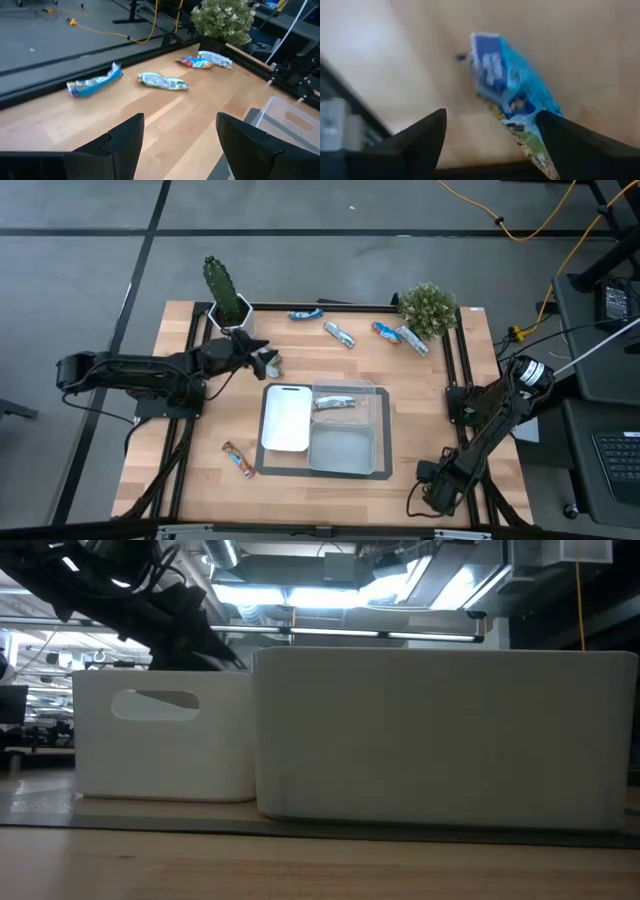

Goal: Pick and place Granola Bars by type
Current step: Put the blue granola bar into the gray bin

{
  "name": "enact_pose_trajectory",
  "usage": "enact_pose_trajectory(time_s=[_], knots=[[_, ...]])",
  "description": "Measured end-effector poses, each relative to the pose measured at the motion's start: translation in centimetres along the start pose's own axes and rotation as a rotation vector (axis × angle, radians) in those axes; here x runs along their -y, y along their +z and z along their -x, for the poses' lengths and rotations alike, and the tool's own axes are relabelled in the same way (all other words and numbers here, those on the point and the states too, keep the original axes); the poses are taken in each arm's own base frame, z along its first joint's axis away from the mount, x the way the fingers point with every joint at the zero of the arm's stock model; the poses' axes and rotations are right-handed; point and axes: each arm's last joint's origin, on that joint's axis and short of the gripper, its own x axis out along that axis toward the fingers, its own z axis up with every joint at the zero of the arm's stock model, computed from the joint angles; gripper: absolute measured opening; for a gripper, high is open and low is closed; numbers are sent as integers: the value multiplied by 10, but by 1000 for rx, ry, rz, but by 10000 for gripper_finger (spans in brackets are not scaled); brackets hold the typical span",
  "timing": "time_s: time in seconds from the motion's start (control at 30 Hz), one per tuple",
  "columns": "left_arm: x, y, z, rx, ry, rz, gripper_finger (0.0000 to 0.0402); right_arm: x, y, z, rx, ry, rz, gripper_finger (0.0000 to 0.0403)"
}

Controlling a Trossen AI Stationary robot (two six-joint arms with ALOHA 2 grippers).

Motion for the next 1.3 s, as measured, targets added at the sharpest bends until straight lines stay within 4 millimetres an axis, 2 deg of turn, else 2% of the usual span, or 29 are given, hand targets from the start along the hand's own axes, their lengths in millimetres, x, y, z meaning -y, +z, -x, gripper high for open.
enact_pose_trajectory(time_s=[0.13, 0.4, 0.43, 0.5, 0.63, 0.77, 0.93, 1.1, 1.3], knots=[[0, -2, -2, -17, -3, 11, 239, 2, 0, -1, -5, -11, 63, 242], [0, -3, -3, -30, -13, 9, 239, 4, 1, -1, -6, -40, 69, 43], [0, -3, -3, -29, -13, 6, 239, 3, 1, 0, -6, -43, 68, 27], [0, -3, -3, -30, -14, -5, 239, -1, 1, 4, -2, -42, 90, 20], [0, -3, -3, -30, -15, -9, 239, -8, 4, 18, 55, -88, 108, 36], [0, -3, -3, -30, -15, -16, 239, -22, 11, 51, 140, -115, 147, 19], [0, -3, -3, -30, -15, -17, 239, -28, 29, 107, 337, -215, 115, 18], [1, -4, -3, -39, -33, -17, 239, -22, 40, 163, 571, -266, 51, 27], [2, -4, -3, -54, -69, -45, 239, 8, 30, 246, 1070, -166, -58, 13]])
